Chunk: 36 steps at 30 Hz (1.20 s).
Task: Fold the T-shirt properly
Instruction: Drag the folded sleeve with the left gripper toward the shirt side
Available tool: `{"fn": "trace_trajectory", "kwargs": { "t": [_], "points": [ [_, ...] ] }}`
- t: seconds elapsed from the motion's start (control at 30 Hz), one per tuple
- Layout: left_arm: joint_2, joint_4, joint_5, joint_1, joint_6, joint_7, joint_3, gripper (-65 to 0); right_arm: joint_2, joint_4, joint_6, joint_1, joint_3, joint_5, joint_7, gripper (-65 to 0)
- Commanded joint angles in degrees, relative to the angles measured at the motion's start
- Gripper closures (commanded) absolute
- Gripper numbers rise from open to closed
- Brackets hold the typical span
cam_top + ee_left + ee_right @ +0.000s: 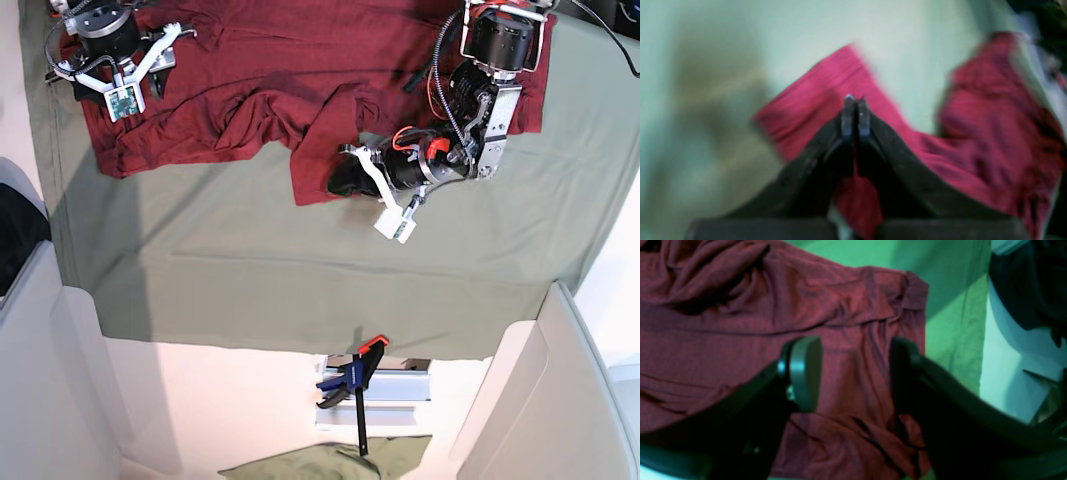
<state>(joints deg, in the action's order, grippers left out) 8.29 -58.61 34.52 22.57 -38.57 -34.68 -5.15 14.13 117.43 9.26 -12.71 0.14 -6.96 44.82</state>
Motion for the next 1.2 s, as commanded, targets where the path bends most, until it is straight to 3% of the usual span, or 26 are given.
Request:
{"fn": "trace_trajectory", "kwargs": {
  "t": [0.0, 0.13, 0.3, 0.43, 0.47, 0.53, 0.57, 0.6, 0.73, 0.9, 1.17],
  "points": [
    [0.68, -3.58, 2.84, 1.86, -1.43, -0.15, 1.33, 0.0, 0.31, 1.11, 0.0, 0.44, 0.28, -0.13, -1.27, -32.7],
    [4.07, -13.68, 11.02, 1.33, -1.43, -6.38, 3.28, 0.0, 0.31, 1.11, 0.0, 0.46, 0.28, -0.13, -1.31, -32.7],
    [7.5, -20.11, 14.97, 0.87, -1.43, -10.84, 3.34, 0.0, 0.31, 1.11, 0.0, 0.44, 0.28, -0.09, -1.31, -32.7],
    [7.54, -19.61, 12.24, -1.07, -1.43, -10.27, 3.19, -0.3, 0.31, 1.11, -0.02, 0.42, 0.28, -0.09, -1.25, -32.7],
    [7.56, -19.26, 11.15, -1.97, -1.43, -9.18, 3.19, -5.6, 0.31, 1.11, -0.02, 0.44, 0.28, -0.09, -1.25, -32.7],
    [7.56, -18.14, 8.24, -3.61, -1.43, -6.62, 3.19, -26.2, 0.31, 1.11, 0.0, 0.44, 0.28, -0.09, -1.25, -32.7],
    [7.56, -17.2, 7.08, -4.07, 0.0, -4.81, 3.19, -35.1, 0.31, 1.11, -0.02, 0.44, 0.28, -0.09, -1.25, -32.7],
    [7.56, -16.02, 6.08, -4.28, 2.25, -2.73, 3.19, -39.0, 0.31, 1.11, -0.02, 0.44, 0.28, -0.09, -1.27, -32.7],
    [6.21, -10.47, 0.66, -4.02, 5.9, 2.58, 3.19, -39.4, 0.31, 1.11, 0.0, 0.44, 0.28, -0.09, -1.25, -32.7],
    [2.14, -2.86, -5.79, -2.51, 12.5, 0.26, 3.17, -39.3, 0.31, 1.11, 0.0, 0.44, 0.28, -0.11, -1.11, -32.7],
    [0.02, -1.53, -6.08, -2.14, 12.61, -1.81, 2.62, -39.3, 0.31, 1.11, 0.0, 0.44, 0.28, -0.11, -1.07, -32.7]
  ]
}}
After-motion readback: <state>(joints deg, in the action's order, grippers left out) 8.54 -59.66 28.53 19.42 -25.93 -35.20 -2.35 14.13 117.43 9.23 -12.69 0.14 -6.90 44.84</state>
